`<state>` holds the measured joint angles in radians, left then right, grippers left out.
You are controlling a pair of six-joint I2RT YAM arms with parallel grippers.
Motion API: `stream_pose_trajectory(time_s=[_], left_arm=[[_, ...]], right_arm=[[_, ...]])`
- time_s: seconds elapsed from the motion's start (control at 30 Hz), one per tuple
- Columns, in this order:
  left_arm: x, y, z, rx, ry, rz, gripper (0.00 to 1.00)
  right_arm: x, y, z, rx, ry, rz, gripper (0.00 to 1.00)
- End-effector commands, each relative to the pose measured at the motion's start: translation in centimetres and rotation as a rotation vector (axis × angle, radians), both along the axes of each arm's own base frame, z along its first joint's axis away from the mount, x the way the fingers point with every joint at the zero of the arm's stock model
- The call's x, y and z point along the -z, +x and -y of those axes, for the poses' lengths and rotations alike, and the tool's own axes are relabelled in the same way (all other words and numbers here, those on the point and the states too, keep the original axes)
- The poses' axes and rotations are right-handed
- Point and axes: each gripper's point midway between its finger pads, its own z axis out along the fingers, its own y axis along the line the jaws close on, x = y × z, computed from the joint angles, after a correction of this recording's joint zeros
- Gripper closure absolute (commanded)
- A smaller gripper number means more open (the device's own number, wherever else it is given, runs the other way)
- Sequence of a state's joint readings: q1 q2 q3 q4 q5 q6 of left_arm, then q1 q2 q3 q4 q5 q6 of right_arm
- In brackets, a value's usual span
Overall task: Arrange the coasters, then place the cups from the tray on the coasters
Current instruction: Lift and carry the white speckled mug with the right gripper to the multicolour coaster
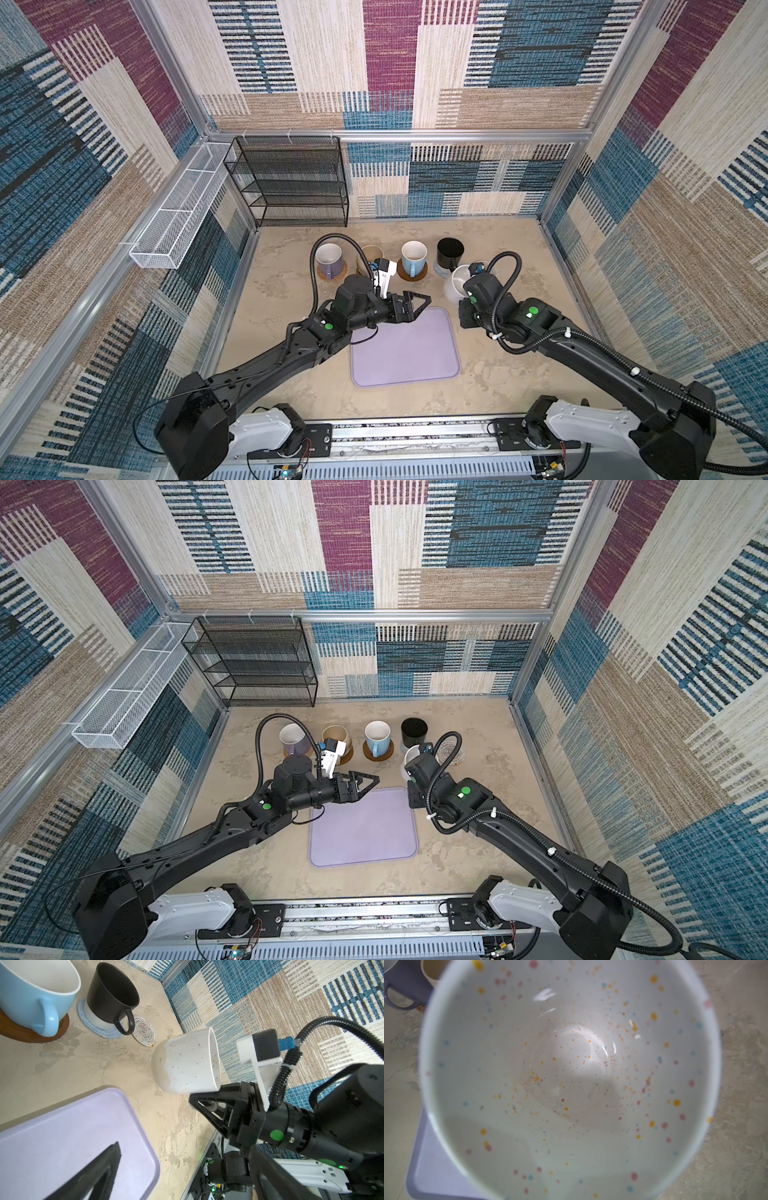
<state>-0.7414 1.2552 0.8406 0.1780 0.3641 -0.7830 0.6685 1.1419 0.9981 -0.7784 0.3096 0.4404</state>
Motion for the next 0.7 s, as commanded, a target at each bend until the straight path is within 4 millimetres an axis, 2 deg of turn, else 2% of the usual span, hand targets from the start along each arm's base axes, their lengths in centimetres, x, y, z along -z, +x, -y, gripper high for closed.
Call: stream_pose_trajectory(time_s=[0.0,0.17,0.37,0.53,0.67], left_arm=[[-0.7,1.2,0.6,-0.008,0.028,0.034,0.01],[-0.8,3.3,2.2,-0.007,0.088,0.035,0.01],[-1.1,5.6,4.6,0.006,0.082,0.019,0.01],[-0.7,7.4,6.9,0.019,0.043,-0.02,0.01],[0.1,8.6,7.9,0.009,0.056,-0.041,0.01]], right_arm=[[-2.1,2.8,1.5,0.036,-0.012,0.088,1.0],[-3.4,5.2,4.5,0.121,-0.045,0.091,1.0],[-2.8,9.1,8.1,0.187,-0.008,0.092,1.0],[-0.7,12.2,10.7,0.255,-0.029,0.051,1.0],[0.6,14.1,11.8,0.267,-0.02,0.027,1.0]])
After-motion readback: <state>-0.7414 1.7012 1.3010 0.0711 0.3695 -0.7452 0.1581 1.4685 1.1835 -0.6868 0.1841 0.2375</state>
